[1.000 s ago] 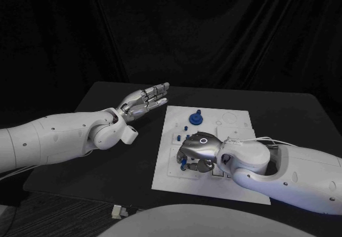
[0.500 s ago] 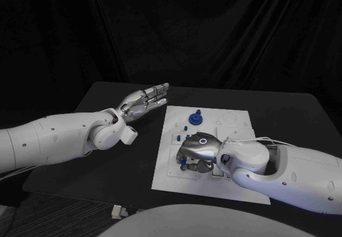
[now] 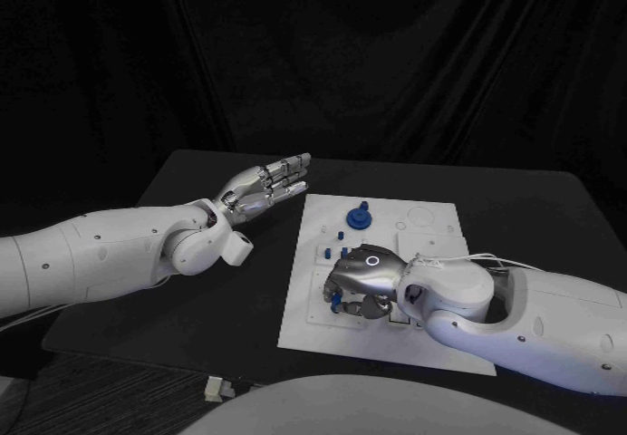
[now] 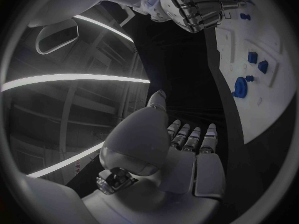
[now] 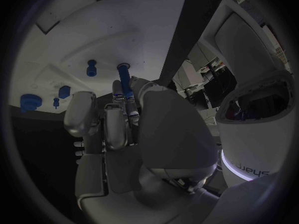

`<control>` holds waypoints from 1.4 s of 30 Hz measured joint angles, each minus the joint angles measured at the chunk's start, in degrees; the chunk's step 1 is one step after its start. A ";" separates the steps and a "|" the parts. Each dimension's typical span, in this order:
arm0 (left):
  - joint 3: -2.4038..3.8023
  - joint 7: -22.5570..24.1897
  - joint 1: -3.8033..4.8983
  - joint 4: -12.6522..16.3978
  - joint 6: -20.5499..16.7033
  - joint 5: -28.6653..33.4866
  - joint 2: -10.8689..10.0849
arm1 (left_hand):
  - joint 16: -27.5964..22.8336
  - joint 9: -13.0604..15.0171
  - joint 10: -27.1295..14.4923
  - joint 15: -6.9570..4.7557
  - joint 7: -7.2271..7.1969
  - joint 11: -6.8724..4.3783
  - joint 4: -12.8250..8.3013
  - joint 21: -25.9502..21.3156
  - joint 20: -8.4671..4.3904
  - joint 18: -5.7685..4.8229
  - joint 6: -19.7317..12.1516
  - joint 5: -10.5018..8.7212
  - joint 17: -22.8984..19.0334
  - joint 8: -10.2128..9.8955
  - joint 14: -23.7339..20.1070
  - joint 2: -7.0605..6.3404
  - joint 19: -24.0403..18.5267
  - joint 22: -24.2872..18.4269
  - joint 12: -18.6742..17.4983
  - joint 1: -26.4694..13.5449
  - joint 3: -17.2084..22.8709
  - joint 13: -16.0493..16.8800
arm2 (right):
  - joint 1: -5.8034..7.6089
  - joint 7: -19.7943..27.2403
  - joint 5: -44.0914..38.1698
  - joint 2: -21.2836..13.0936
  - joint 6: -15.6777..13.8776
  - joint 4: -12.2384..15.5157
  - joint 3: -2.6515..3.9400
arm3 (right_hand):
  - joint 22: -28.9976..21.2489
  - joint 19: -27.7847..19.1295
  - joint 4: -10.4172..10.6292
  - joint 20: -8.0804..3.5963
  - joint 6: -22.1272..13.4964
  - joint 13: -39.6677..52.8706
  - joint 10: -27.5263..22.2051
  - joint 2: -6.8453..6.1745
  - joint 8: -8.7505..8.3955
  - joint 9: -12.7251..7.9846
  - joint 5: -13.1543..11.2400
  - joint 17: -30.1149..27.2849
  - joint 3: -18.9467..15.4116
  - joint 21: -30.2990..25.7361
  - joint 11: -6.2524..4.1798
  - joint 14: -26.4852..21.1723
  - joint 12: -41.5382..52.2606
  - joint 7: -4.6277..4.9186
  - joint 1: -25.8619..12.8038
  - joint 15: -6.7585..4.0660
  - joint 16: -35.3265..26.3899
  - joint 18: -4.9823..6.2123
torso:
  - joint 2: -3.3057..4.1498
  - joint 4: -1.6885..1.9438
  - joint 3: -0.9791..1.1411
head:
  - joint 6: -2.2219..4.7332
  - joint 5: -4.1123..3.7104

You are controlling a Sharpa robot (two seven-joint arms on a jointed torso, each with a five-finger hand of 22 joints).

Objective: Assemble the parts on the task board

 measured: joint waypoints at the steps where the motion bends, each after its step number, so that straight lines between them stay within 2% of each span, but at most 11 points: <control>1: 0.00 -0.02 -0.01 -0.01 0.02 0.00 0.00 | 0.00 0.00 0.00 0.00 0.00 0.00 0.00 0.00 0.00 0.00 0.00 0.00 -0.01 0.00 0.00 0.00 -0.01 0.00 0.00 0.00 0.00 0.00 | -0.04 0.01 -0.01 -0.01 0.00 0.03 0.00 | 0.00 0.00 0.00 0.00 0.00 0.00 0.13 0.00 0.00 0.00 0.00 0.00 0.00 -0.04 0.07 0.00 0.00 0.00 0.00 0.00 0.00 0.00 | 0.00 0.00 0.01 | 0.00 -0.01; 14: 0.00 -0.31 -0.13 -0.10 0.35 0.00 0.16 | 0.00 0.00 0.00 0.00 0.00 0.00 -0.16 0.00 -0.01 0.00 0.00 0.00 -0.04 0.00 0.00 0.00 -0.01 0.06 0.00 0.00 0.16 0.00 | -0.29 0.00 -0.04 -0.15 0.06 0.04 0.07 | -0.01 -0.16 -0.58 0.16 -0.01 0.09 0.42 -0.28 -0.01 0.06 -0.80 -0.43 0.58 -0.33 -0.01 0.00 -0.08 0.00 -0.28 0.00 -0.49 0.00 | 0.01 0.01 0.01 | 0.01 0.13; 19: 0.00 -0.45 -0.18 -0.13 0.51 0.00 0.19 | 0.00 0.00 0.00 0.00 0.00 0.00 -0.32 0.00 -0.01 0.00 0.00 0.00 -0.04 0.00 0.00 0.26 -0.01 0.13 0.00 0.26 0.32 0.00 | -0.37 -0.19 -0.05 -0.31 0.27 0.04 0.09 | -0.01 -0.69 -0.79 -0.28 -0.01 0.10 0.44 -0.75 -0.46 0.06 -1.55 -1.25 0.79 -1.50 0.04 0.00 -0.55 0.00 -0.75 0.00 -1.17 0.01 | 0.01 0.01 0.00 | 0.01 0.24; 27: 0.00 -0.64 -0.23 -0.17 0.77 0.00 0.22 | 0.00 0.01 0.00 0.00 0.03 0.00 -0.47 0.00 0.20 0.00 0.03 0.21 -0.04 0.00 0.00 0.26 0.20 0.34 0.00 0.26 0.15 0.00 | -0.63 -0.72 -0.09 -0.51 1.32 0.03 -0.07 | -0.01 -1.35 -1.08 -0.54 -2.03 -0.08 -1.33 -1.48 -1.65 -0.03 -2.68 -2.26 1.07 -3.00 0.27 0.00 -1.22 -0.99 -1.49 0.00 -1.93 0.00 | 0.01 0.01 0.01 | 0.01 0.31; 35: 0.00 -0.75 -0.28 -0.23 0.91 0.00 0.24 | 0.00 0.06 0.00 0.00 0.21 0.00 -0.57 0.00 0.20 0.00 0.21 0.21 -0.03 0.00 0.00 0.26 0.20 0.33 0.00 0.26 0.25 0.00 | -0.77 -0.96 -0.10 -0.57 2.43 0.07 -0.16 | -0.02 -1.74 -1.18 -0.52 -2.98 -0.03 -1.99 -2.09 -1.99 -0.08 -3.27 -2.77 1.18 -3.58 0.32 -0.21 -1.33 -1.94 -2.09 -0.21 -2.38 0.01 | 0.01 0.01 0.01 | 0.01 0.31; 42: 0.00 -0.82 -0.32 -0.33 0.98 0.00 0.27 | 0.00 0.05 0.00 0.00 0.41 0.00 -0.63 0.00 0.19 0.00 0.42 0.21 -0.01 0.00 0.00 0.26 0.19 0.33 0.00 0.26 0.31 0.00 | -0.79 -1.05 -0.10 -0.60 2.83 0.15 -0.16 | 0.03 -1.94 -1.34 -0.72 -3.06 -0.03 -2.28 -1.78 -2.27 -0.13 -3.27 -2.94 1.33 -3.87 0.22 -0.20 -1.33 -2.03 -2.39 -0.20 -2.41 0.01 | 0.01 0.01 0.01 | 0.01 0.28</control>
